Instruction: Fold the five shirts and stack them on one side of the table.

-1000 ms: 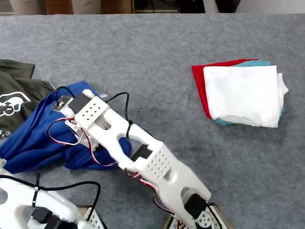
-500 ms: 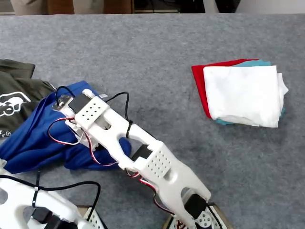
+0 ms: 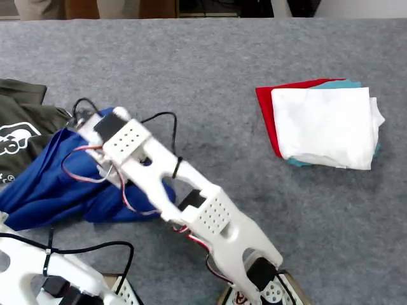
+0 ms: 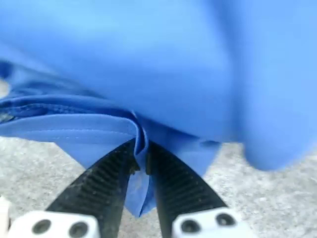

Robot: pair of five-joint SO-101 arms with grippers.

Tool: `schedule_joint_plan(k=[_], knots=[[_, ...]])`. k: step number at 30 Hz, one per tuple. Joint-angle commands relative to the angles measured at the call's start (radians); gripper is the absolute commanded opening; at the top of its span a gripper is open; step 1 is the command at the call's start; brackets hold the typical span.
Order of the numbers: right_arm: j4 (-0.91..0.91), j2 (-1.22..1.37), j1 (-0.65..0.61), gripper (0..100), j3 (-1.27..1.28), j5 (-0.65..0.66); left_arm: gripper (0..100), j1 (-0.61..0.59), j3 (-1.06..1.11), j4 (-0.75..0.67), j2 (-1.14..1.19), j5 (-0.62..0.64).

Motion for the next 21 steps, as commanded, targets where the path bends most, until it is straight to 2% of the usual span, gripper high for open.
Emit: schedule_joint_plan(k=[1,11,16,21], knots=[[0.023,-0.015,0.044,1.4,-0.041,-0.017,2,-0.014,-0.057,-0.005,-0.013,0.000],[0.023,-0.114,0.059,0.2,-0.033,-0.012,2,-0.014,-0.083,0.009,-0.013,0.002],[0.023,-0.320,0.071,0.2,0.031,0.038,2,0.003,-0.276,0.183,-0.012,0.068],[0.021,-0.610,0.153,0.2,0.102,0.095,2,0.095,-0.491,0.305,-0.012,0.094]])
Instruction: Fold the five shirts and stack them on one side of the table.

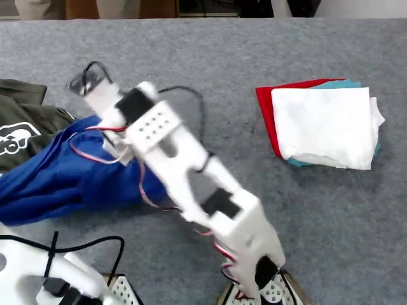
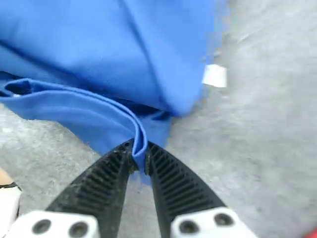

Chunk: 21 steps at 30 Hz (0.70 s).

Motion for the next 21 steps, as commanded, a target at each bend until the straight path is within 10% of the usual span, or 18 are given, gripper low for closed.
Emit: schedule_joint_plan(k=[1,21], knots=[[0.021,-0.268,0.099,0.2,0.013,0.041,2,0.052,-0.206,0.094,-0.012,0.021],[-0.066,-1.078,0.499,0.2,-0.346,0.287,2,0.195,-1.108,0.348,-0.148,0.209]])
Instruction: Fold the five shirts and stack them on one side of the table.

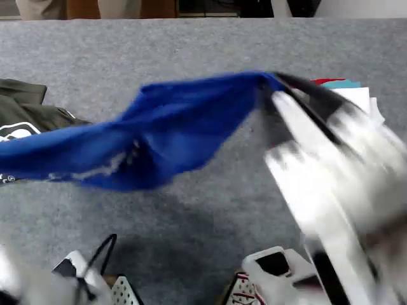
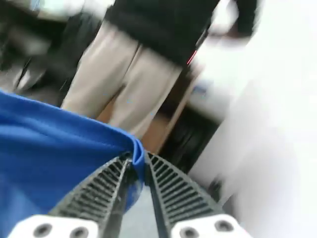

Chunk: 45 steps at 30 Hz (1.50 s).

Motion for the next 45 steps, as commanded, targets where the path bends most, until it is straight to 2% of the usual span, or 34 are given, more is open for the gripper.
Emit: schedule_joint_plan(k=[1,6,12,17,25,30,34,39,45], knots=[[-0.063,-0.087,0.030,0.2,-0.035,0.049,2,0.006,-0.195,0.009,-0.101,0.009],[-0.166,-0.171,0.031,0.2,-0.042,0.068,2,0.006,-0.256,0.009,-0.331,0.057],[-0.279,-0.252,0.031,0.2,-0.033,0.069,2,0.006,0.012,0.009,-0.496,0.051],[-0.282,-0.231,0.031,0.2,0.050,0.127,2,0.006,0.180,0.002,-0.519,0.051],[-0.341,-0.226,0.027,0.2,0.188,0.178,2,0.006,0.453,-0.144,-0.526,0.057],[-0.333,-0.222,0.025,0.2,0.265,0.203,2,0.008,0.618,-0.100,-0.519,0.057],[-0.345,-0.222,0.004,0.2,0.509,0.219,2,0.086,0.867,-0.104,-0.518,0.048],[-0.474,-0.229,-0.068,0.2,0.918,0.236,3,0.216,0.977,-0.224,-0.516,-0.068],[-0.733,-0.225,-0.068,0.2,1.349,0.236,25,0.242,1.040,-0.245,-0.516,-0.112]])
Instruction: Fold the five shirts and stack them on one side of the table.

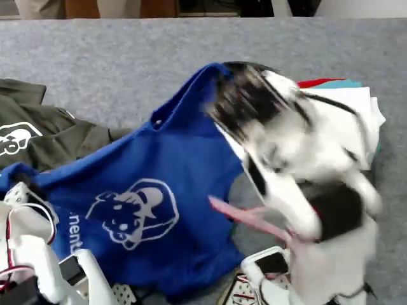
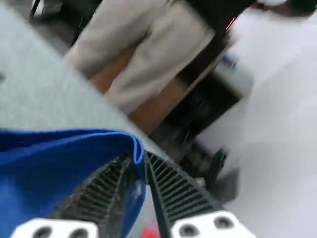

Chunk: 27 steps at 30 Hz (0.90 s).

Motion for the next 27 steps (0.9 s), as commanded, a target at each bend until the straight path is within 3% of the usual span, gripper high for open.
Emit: schedule_joint_plan(k=[1,10,14,18,23,27], knots=[[-0.161,-0.004,-0.012,0.2,0.252,0.011,25,0.014,0.043,-0.026,0.010,-0.014],[-0.514,-0.002,0.094,0.2,0.743,0.031,25,0.006,0.121,-0.038,0.102,-0.034],[-0.644,-0.001,0.157,0.2,0.845,0.028,25,-0.080,0.055,-0.117,0.314,-0.023],[-0.836,0.007,0.183,0.2,0.975,0.021,24,-0.086,-0.092,-0.092,0.622,0.005],[-1.053,0.156,0.185,0.2,1.064,-0.035,19,0.054,-0.292,0.061,0.944,-0.035],[-1.079,0.329,0.180,0.2,1.007,-0.049,19,0.140,-0.305,0.075,1.021,-0.195]])
